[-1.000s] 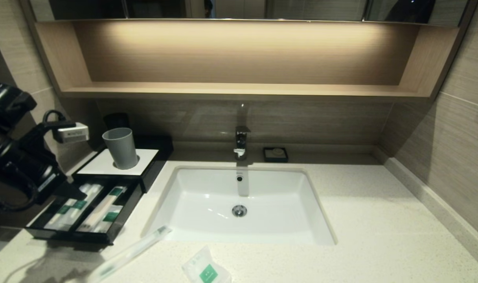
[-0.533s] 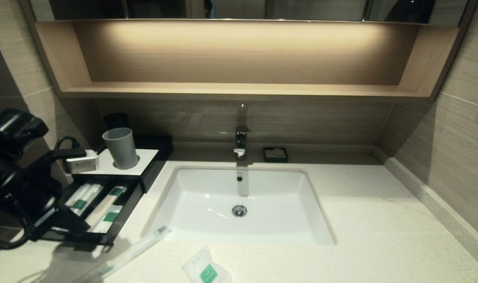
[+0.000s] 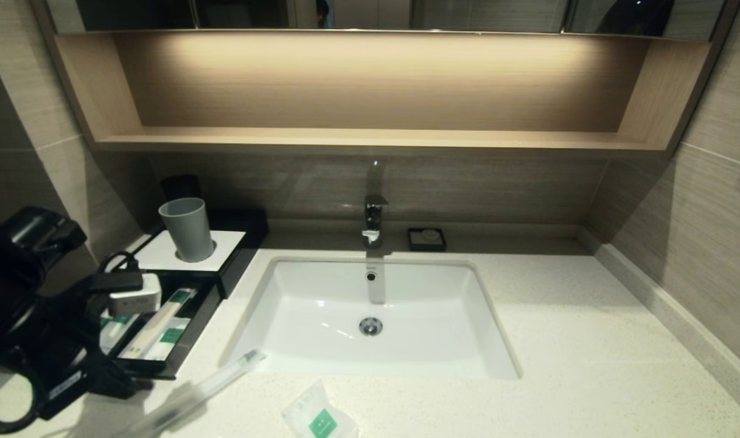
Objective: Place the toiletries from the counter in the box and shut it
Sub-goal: Pick up the bathroom toiletry
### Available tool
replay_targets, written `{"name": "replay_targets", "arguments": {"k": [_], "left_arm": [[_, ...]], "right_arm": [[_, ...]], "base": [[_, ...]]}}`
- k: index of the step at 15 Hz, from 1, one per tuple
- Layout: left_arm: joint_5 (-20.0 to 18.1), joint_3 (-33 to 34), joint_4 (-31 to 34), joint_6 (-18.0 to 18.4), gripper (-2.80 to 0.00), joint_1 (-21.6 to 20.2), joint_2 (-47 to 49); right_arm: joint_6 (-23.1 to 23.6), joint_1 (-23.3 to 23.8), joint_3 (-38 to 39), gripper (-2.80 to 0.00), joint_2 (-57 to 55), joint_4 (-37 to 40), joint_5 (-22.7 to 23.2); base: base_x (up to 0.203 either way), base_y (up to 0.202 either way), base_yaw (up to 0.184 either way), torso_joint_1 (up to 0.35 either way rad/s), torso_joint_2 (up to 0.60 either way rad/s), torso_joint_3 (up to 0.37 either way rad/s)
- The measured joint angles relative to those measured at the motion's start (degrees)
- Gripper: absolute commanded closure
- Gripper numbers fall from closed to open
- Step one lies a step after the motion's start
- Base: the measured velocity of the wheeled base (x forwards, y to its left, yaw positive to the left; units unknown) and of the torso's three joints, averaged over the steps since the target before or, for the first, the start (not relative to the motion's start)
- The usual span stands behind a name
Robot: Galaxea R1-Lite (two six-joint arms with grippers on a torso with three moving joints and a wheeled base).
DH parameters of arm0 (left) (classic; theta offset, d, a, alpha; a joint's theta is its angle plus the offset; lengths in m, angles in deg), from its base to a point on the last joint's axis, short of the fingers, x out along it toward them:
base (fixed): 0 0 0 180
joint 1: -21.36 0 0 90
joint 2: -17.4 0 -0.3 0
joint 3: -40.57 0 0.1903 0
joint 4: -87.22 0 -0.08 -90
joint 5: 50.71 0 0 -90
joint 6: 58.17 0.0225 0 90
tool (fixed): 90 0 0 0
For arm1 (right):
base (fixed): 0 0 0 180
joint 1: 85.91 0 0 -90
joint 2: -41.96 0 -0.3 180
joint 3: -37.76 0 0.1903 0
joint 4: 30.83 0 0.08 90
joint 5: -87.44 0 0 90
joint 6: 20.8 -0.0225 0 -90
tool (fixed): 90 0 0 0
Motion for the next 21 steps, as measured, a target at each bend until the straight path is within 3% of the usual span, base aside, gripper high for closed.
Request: {"name": "replay_targets", "arguments": {"k": [10,13,21], "left_arm": [[1.90,9.22,-16.27,0.07,0.00,0.17,2.02],[1.90,9.41,-19.70,-0.53,0.00,2.26,3.47],[1.45,3.29,-21.64,-7.51,0.00,11.05,6.36]], "right_arm": [[0.00,0.00,0.00,0.00,0.00,-0.02,0.00],[0.00,0.00,0.00,0.00,0.00,-0.02,0.00],[-0.02,0.00,0.00,0.00,0.00,-0.02,0.00]], "base": [[0.000,0.000,0.000,0.000,0.00,0.000],[0.000,0.000,0.000,0.000,0.00,0.000],[0.000,0.000,0.000,0.000,0.00,0.000]]}}
